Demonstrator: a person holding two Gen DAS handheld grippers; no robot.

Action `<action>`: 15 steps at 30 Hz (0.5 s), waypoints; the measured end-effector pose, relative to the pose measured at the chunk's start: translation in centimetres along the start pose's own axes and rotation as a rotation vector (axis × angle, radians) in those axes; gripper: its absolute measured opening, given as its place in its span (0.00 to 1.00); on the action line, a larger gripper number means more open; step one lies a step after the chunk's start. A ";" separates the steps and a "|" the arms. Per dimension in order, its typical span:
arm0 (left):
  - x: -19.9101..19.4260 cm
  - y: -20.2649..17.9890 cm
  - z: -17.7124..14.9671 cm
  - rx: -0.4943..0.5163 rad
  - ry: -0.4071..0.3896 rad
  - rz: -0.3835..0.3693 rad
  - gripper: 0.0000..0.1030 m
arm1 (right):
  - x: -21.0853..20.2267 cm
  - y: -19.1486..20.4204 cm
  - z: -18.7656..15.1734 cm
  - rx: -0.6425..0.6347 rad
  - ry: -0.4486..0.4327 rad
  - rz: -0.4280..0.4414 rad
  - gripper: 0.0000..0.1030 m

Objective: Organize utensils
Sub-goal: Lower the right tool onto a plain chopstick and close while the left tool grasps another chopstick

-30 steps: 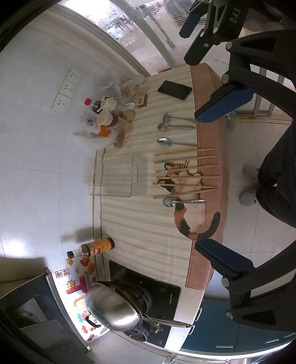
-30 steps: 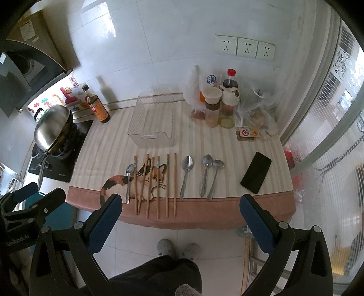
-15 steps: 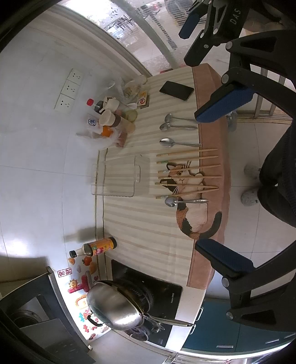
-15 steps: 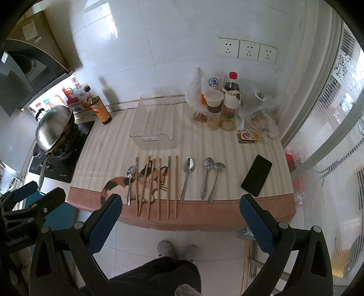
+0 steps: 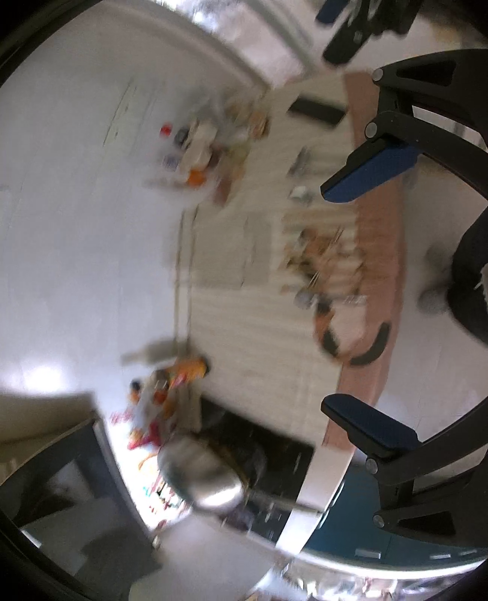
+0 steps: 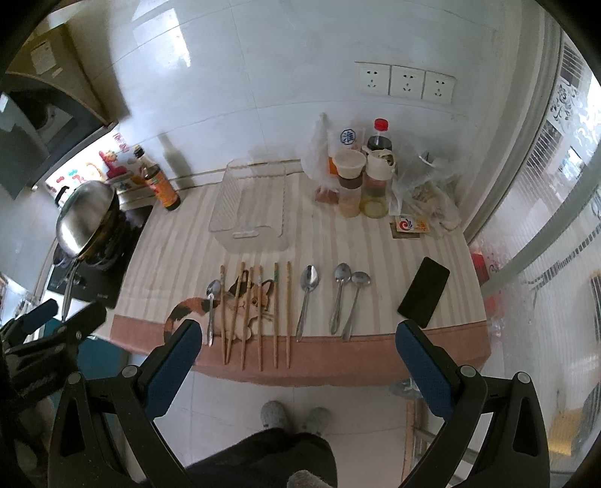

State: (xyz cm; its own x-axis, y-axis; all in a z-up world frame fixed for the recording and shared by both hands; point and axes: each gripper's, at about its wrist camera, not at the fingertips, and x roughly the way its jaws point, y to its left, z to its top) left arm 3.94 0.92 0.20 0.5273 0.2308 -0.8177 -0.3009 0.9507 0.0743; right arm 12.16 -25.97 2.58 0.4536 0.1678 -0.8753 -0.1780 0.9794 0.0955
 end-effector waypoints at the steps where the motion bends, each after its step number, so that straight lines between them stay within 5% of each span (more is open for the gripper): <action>1: 0.8 0.0 0.1 0.001 -0.006 0.039 1.00 | 0.6 -0.1 0.1 0.000 -0.011 -0.019 1.00; 5: 4.9 0.2 -0.5 0.010 0.014 0.138 1.00 | 4.0 -0.1 0.4 -0.007 -0.012 -0.073 1.00; 11: 12.8 0.2 -2.4 0.049 0.138 0.170 1.00 | 11.3 -0.5 -0.1 -0.006 0.057 -0.105 0.97; 15: 18.1 0.8 -3.4 0.062 0.232 0.147 0.96 | 17.0 -0.5 -1.1 0.013 0.144 -0.082 0.68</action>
State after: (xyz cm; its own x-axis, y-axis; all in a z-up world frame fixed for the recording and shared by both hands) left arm 10.53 5.15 -16.49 0.2835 0.3203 -0.9039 -0.3073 0.9232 0.2308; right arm 19.02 -23.76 -12.84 0.3358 0.0705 -0.9393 -0.1340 0.9906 0.0264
